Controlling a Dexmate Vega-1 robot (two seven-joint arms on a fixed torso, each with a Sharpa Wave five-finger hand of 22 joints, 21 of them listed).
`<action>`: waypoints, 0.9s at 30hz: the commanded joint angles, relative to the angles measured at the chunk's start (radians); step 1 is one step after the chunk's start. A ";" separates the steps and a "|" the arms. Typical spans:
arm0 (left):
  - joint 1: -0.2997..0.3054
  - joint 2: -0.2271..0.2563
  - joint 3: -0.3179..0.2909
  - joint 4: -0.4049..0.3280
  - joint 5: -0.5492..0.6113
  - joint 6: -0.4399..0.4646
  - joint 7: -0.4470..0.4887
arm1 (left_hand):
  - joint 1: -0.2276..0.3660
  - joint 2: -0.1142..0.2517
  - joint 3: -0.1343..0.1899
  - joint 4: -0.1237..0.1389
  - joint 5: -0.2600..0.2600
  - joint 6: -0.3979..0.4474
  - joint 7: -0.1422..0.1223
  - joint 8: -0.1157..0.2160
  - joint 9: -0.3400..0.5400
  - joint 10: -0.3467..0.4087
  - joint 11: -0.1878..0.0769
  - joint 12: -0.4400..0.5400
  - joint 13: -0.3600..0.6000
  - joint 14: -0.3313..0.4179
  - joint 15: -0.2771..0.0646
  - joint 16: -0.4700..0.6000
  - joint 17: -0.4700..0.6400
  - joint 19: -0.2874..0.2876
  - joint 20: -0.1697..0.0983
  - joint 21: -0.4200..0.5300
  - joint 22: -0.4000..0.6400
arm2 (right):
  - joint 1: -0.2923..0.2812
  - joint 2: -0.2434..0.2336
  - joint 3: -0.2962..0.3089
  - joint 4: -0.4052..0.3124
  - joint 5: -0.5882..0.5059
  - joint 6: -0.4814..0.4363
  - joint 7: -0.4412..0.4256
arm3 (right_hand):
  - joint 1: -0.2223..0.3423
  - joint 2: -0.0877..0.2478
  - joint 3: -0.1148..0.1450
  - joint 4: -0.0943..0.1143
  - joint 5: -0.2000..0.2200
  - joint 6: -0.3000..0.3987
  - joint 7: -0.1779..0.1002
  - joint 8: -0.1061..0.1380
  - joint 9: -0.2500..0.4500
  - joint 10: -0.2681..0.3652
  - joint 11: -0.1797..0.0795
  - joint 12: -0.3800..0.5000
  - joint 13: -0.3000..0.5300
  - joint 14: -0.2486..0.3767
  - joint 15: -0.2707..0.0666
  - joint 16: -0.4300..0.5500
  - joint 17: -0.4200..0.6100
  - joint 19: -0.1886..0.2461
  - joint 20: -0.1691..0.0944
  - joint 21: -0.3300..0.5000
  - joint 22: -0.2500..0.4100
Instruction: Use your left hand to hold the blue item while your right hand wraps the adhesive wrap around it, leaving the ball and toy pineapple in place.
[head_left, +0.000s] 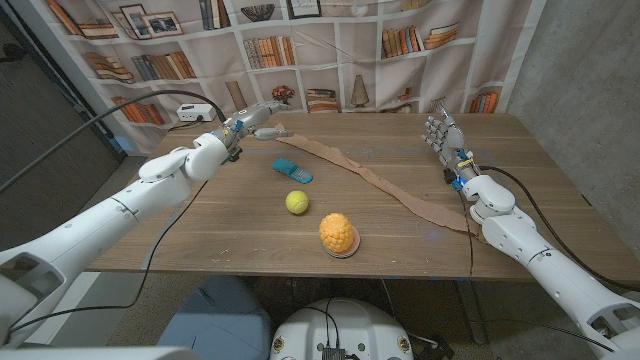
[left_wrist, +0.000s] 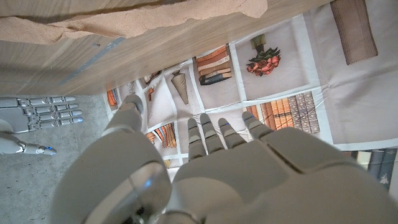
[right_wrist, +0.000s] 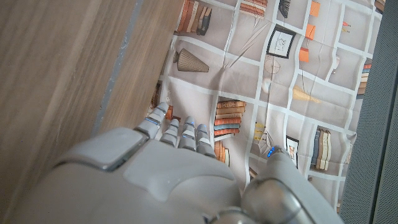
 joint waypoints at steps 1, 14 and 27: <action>-0.023 0.025 0.019 -0.038 0.134 0.051 -0.043 | 0.018 -0.002 0.004 0.004 0.002 0.001 -0.005 -0.004 0.003 0.011 -0.001 0.003 0.004 0.002 -0.010 -0.001 0.004 0.004 -0.012 0.001 0.003 | 0.001 -0.003 0.006 0.011 0.003 0.006 0.005 | 0.012 0.001 0.004 -0.007 -0.002 0.007 0.001 0.008 0.004 0.002 0.005 0.000 0.003 -0.011 0.001 -0.001 0.000 0.000 0.000 0.004 0.004; -0.042 0.040 0.039 -0.068 0.245 0.074 -0.082 | 0.022 -0.007 0.000 0.007 0.001 0.014 -0.005 -0.004 0.003 0.019 -0.004 0.004 0.007 -0.010 -0.008 -0.007 0.003 0.004 -0.030 0.001 0.003 | -0.006 -0.007 0.013 0.019 0.013 0.018 0.019 | 0.014 0.003 0.005 -0.010 -0.002 0.010 0.000 0.008 0.004 0.004 0.005 0.000 0.003 -0.011 -0.001 -0.001 0.000 0.000 0.001 0.004 0.004; -0.048 0.049 0.041 -0.099 0.311 0.088 -0.131 | 0.023 -0.010 -0.003 0.009 0.002 0.022 -0.012 -0.005 0.004 0.019 -0.006 0.003 0.009 -0.011 -0.008 -0.007 0.003 0.003 -0.029 0.000 0.002 | -0.007 -0.008 0.017 0.027 0.020 0.026 0.032 | 0.015 0.005 0.005 -0.012 -0.003 0.012 0.000 0.007 0.004 0.004 0.008 0.000 0.003 -0.012 -0.001 0.000 0.000 -0.001 0.001 0.005 0.004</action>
